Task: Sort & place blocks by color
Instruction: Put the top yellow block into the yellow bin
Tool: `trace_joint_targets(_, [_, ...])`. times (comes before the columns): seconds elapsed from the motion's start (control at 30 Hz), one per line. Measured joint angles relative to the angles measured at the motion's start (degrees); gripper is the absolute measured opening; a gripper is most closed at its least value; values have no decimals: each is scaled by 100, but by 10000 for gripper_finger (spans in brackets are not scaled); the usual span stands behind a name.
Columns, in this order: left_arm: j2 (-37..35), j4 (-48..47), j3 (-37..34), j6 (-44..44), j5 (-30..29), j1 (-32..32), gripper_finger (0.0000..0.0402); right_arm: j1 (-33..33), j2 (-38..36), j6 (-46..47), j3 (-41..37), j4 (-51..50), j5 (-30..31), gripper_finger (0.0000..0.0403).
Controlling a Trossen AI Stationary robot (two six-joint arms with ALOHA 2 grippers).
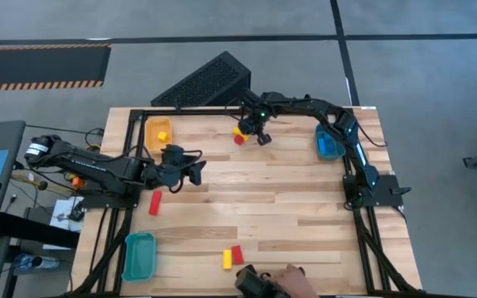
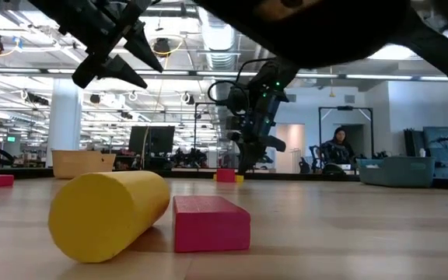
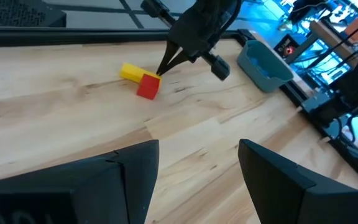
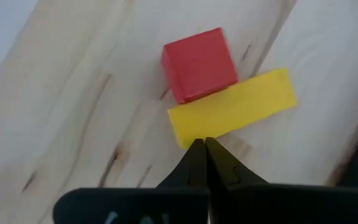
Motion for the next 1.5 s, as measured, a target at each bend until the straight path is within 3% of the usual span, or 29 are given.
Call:
trace_joint_targets(0.27, [0,-342,0,0,8,0,206,20,-12,-229,87,-38,18,3])
trace_joint_targets(0.57, [0,-618,0,17,340,273,206,-215,-17,-355,87,-51,-765,2])
trace_joint_targets(0.73, [0,-639,0,103,643,502,206,-228,-19,76,87,-204,-1287,2])
trace_joint_targets(0.83, [0,-636,0,103,666,557,206,-227,-19,860,156,-267,-1439,2])
trace_joint_targets(1.0, [0,-634,0,206,664,623,206,-294,-57,3031,357,-340,-1625,1])
trace_joint_targets(1.2, [0,-513,0,528,540,732,206,-501,-802,4299,58,-263,-2442,1])
trace_joint_targets(1.3, [0,-308,-2,671,336,787,206,-617,-1464,4965,-892,690,-2469,1])
trace_joint_targets(1.4, [61,-50,-2,780,218,842,206,-881,-2105,6366,-2267,2746,-2337,0])
trace_joint_targets(1.43, [67,0,-4,824,212,859,206,-985,-2158,7026,-2592,3447,-2176,0])
trace_joint_targets(1.5, [179,302,-1,967,193,912,206,-1185,-1907,7965,-2743,3970,-2406,0])
